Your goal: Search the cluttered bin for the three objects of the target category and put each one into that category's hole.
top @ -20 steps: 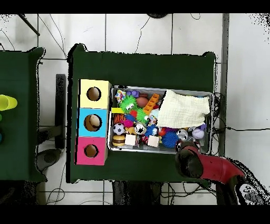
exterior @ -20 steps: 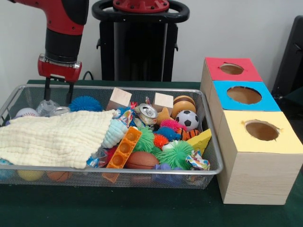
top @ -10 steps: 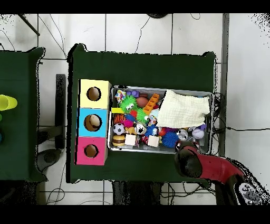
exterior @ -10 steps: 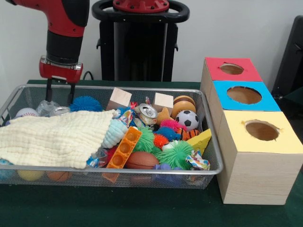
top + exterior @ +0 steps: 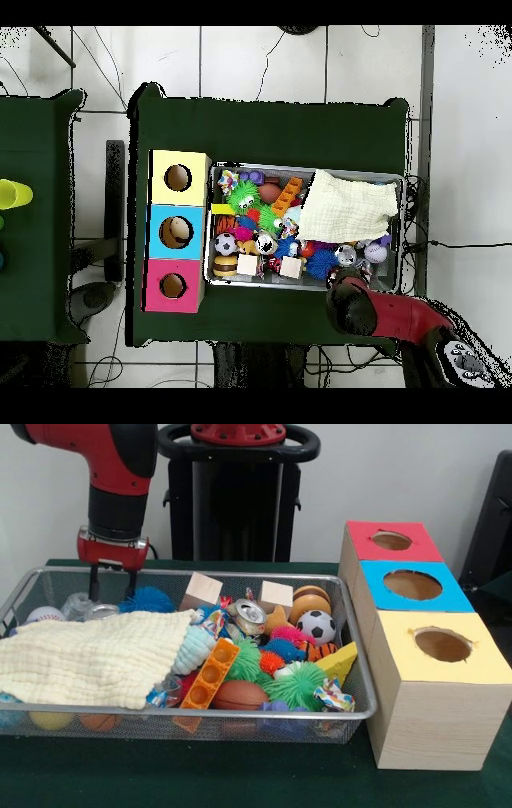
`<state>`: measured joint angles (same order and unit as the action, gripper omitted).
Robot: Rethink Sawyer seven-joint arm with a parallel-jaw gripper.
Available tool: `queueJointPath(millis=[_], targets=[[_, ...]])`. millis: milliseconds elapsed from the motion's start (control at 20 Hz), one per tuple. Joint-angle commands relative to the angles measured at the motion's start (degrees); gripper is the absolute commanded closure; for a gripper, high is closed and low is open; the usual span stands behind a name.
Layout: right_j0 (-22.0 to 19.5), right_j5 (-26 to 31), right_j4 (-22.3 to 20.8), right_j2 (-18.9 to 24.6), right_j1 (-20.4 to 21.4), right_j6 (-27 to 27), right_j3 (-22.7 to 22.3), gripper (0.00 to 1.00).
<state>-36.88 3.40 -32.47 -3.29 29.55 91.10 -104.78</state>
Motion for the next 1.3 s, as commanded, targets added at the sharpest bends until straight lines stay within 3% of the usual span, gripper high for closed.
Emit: queueJointPath(millis=[50,550,950,1300], targets=[[1.3,-5.0,-0.3,1.6,-3.8,7.4,5.3,0.0],[3.0,-3.0,-0.2,0.0,-1.2,6.2,5.4,0.0],[2.1,1.7,0.1,1.8,4.1,4.2,3.2,0.0],[0.7,3.9,0.3,3.7,5.6,3.0,2.7,0.0]])
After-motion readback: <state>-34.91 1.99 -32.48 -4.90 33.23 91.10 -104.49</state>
